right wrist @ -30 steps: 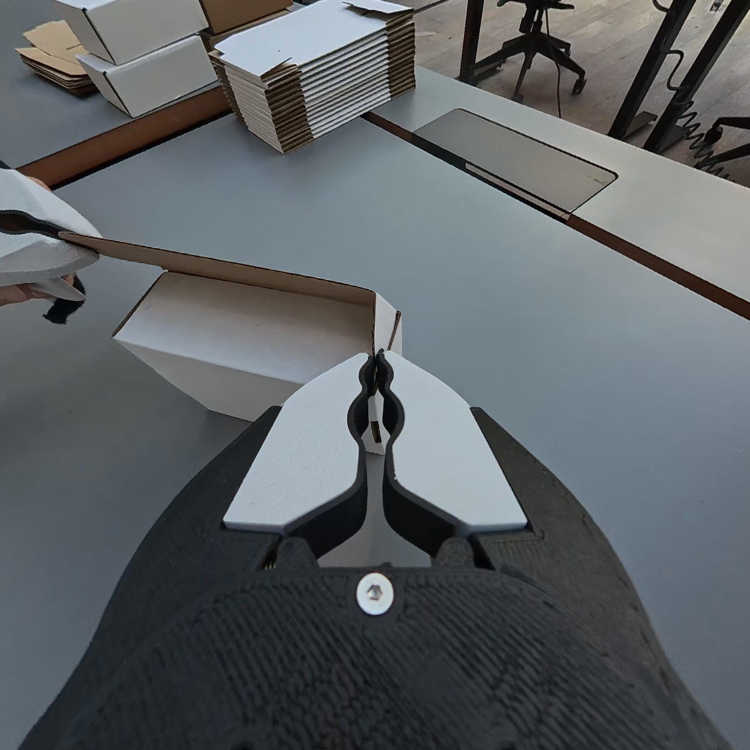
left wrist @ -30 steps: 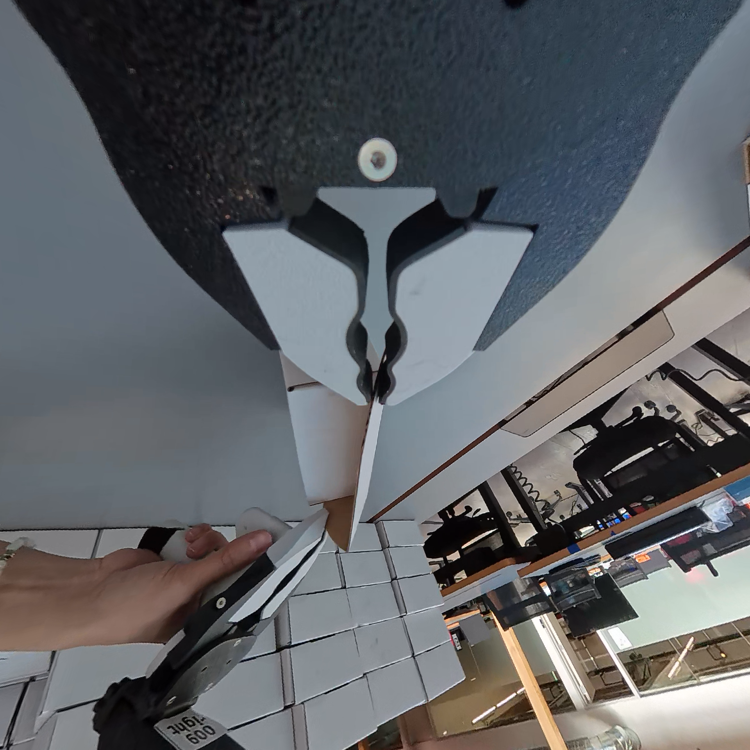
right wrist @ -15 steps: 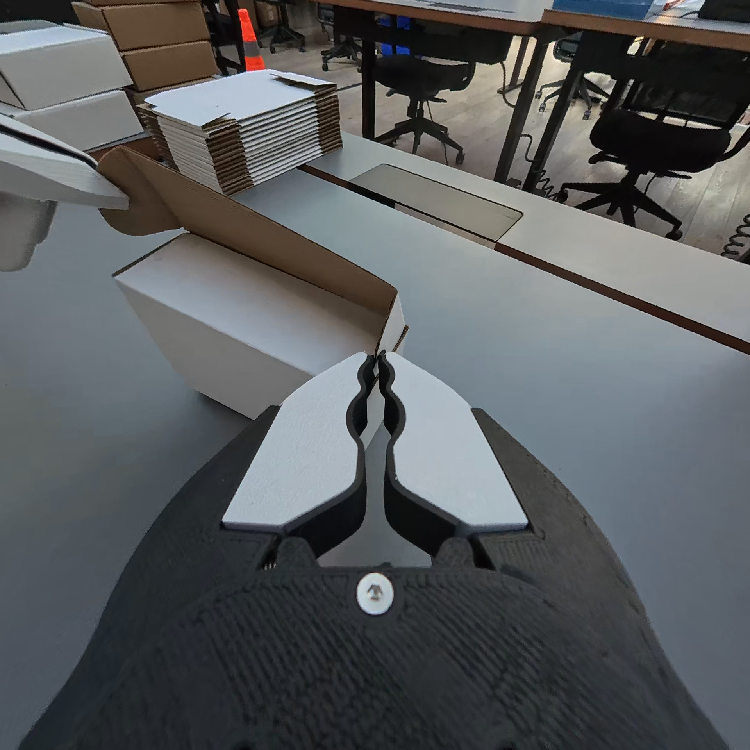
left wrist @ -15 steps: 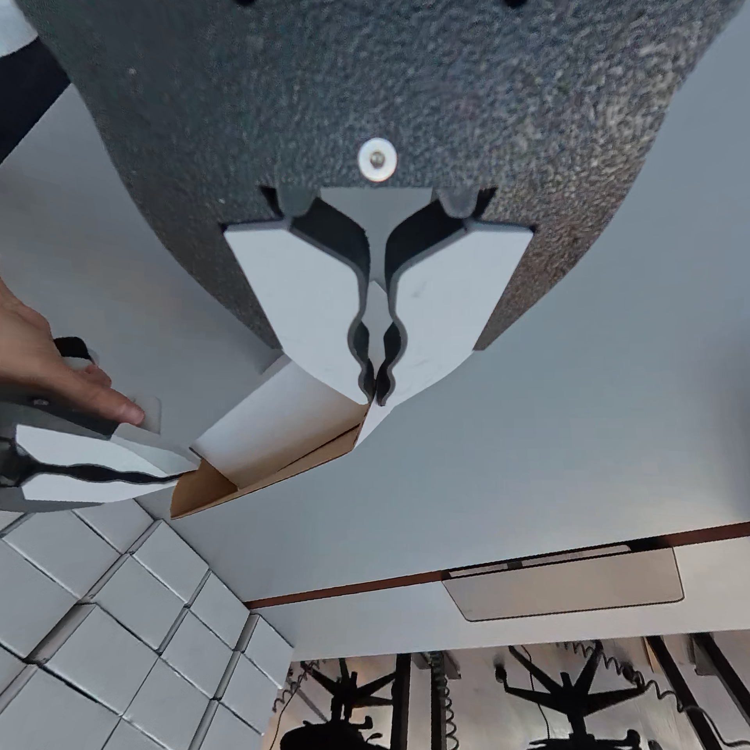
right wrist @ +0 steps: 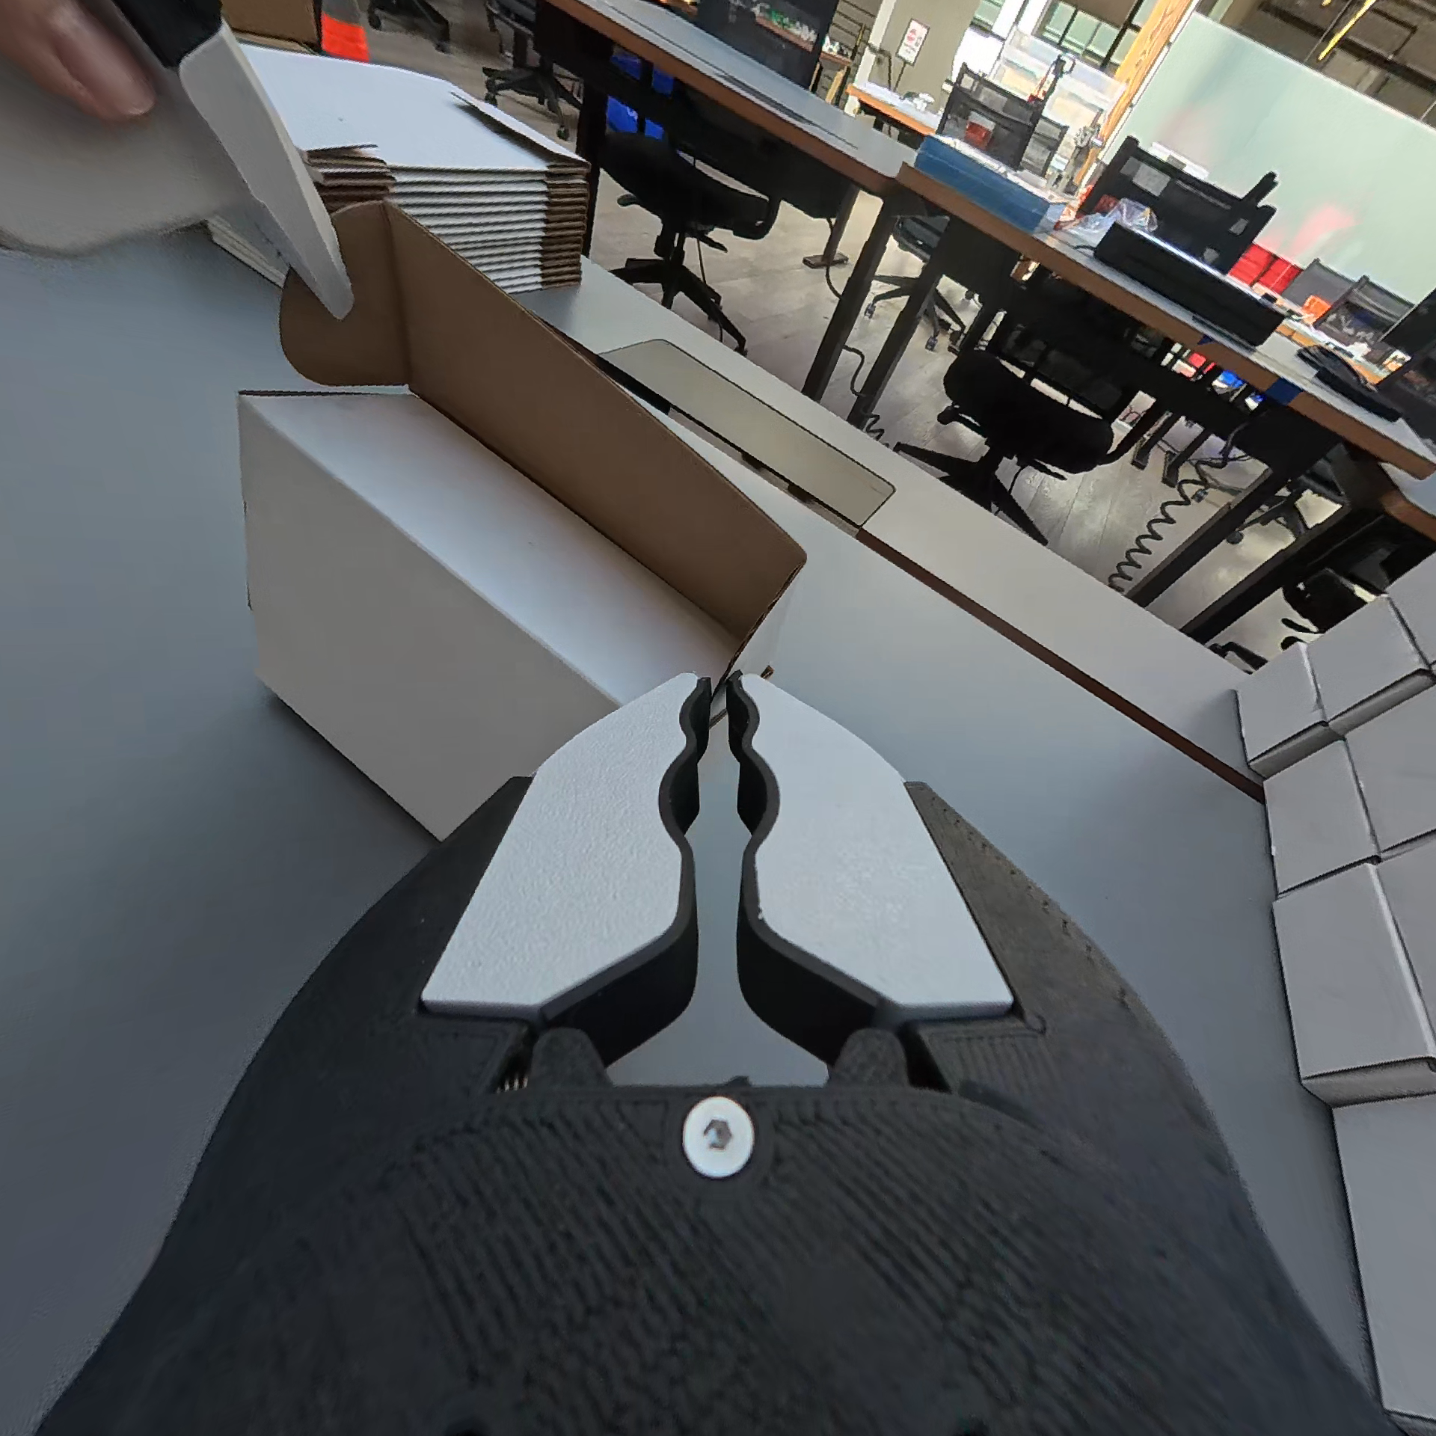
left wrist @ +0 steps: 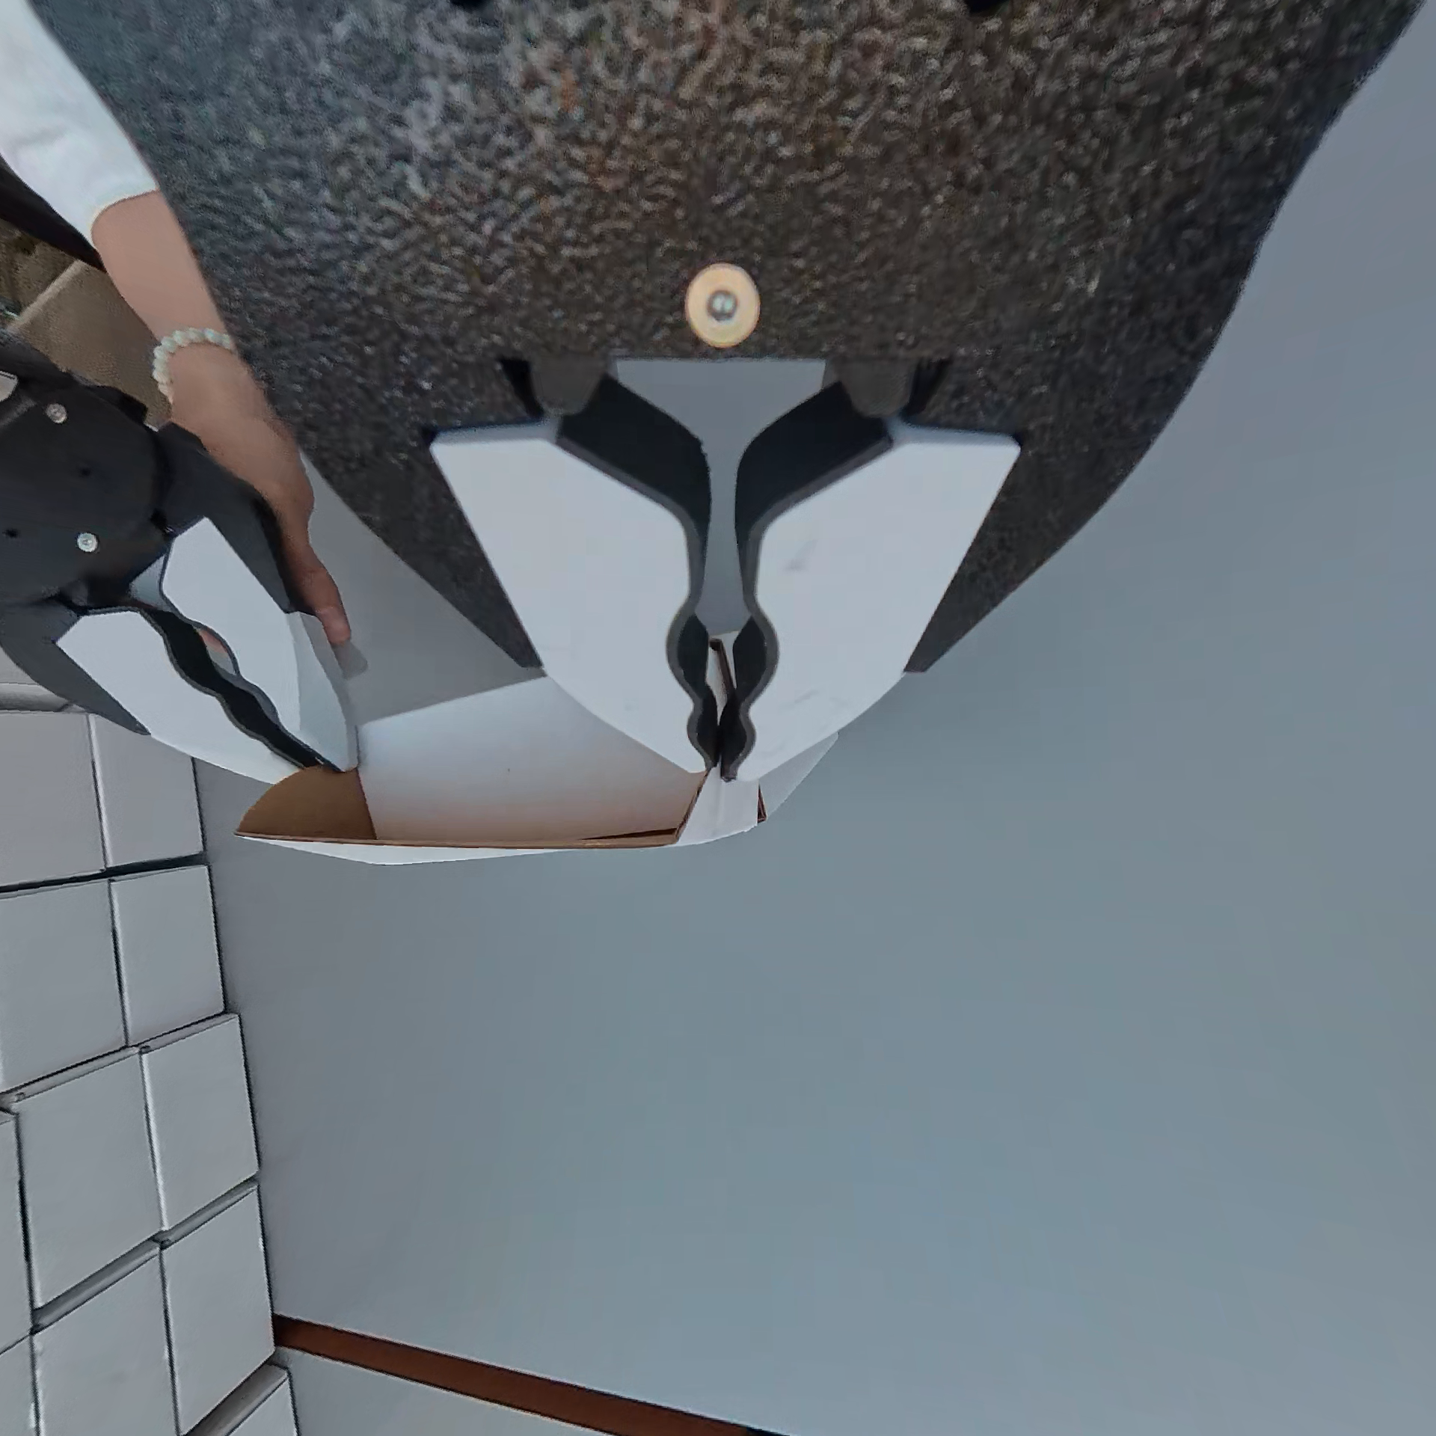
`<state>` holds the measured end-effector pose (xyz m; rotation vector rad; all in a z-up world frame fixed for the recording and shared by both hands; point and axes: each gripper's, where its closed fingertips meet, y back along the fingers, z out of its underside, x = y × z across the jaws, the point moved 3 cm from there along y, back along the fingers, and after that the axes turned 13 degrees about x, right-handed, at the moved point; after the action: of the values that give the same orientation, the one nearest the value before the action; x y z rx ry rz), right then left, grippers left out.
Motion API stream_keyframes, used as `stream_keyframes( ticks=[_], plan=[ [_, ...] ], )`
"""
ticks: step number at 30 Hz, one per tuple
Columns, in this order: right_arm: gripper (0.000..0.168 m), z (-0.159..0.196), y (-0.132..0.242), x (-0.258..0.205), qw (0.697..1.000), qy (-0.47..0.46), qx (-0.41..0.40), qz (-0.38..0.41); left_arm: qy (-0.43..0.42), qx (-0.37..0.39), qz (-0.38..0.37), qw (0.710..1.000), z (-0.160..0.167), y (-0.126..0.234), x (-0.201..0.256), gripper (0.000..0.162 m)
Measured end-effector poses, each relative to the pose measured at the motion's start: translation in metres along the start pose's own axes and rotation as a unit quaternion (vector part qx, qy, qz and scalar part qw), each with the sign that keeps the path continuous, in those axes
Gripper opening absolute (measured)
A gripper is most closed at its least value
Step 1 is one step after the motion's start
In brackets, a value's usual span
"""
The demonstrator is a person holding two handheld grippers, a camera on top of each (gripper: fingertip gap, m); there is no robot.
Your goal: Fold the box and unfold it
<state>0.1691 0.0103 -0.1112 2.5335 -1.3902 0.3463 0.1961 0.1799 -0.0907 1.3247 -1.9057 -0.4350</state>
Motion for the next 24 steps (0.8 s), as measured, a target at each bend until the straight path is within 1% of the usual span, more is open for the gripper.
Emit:
stream_keyframes(
  ticks=[6, 13, 21, 22, 24],
  plan=[
    [0.004, -0.001, 0.007, -0.009, 0.997, 0.071, -0.002, 0.037, 0.014, -0.065, -0.019, 0.998, 0.004, 0.004, 0.003, 0.001],
    [0.004, -0.001, 0.008, -0.011, 0.996, 0.084, -0.003, 0.041, 0.033, -0.066, -0.038, 0.997, 0.006, 0.004, 0.006, 0.001],
    [0.004, -0.001, 0.008, -0.014, 0.994, 0.099, -0.004, 0.041, 0.086, -0.084, -0.015, 0.993, 0.002, 0.002, 0.005, 0.001],
    [0.004, -0.001, 0.008, -0.014, 0.994, 0.103, -0.004, 0.042, 0.083, -0.089, -0.011, 0.992, 0.002, 0.002, 0.004, 0.001],
    [0.004, -0.001, 0.009, -0.014, 0.994, 0.100, -0.003, 0.038, 0.042, -0.098, -0.022, 0.994, 0.005, 0.003, 0.004, 0.001]
  ],
)
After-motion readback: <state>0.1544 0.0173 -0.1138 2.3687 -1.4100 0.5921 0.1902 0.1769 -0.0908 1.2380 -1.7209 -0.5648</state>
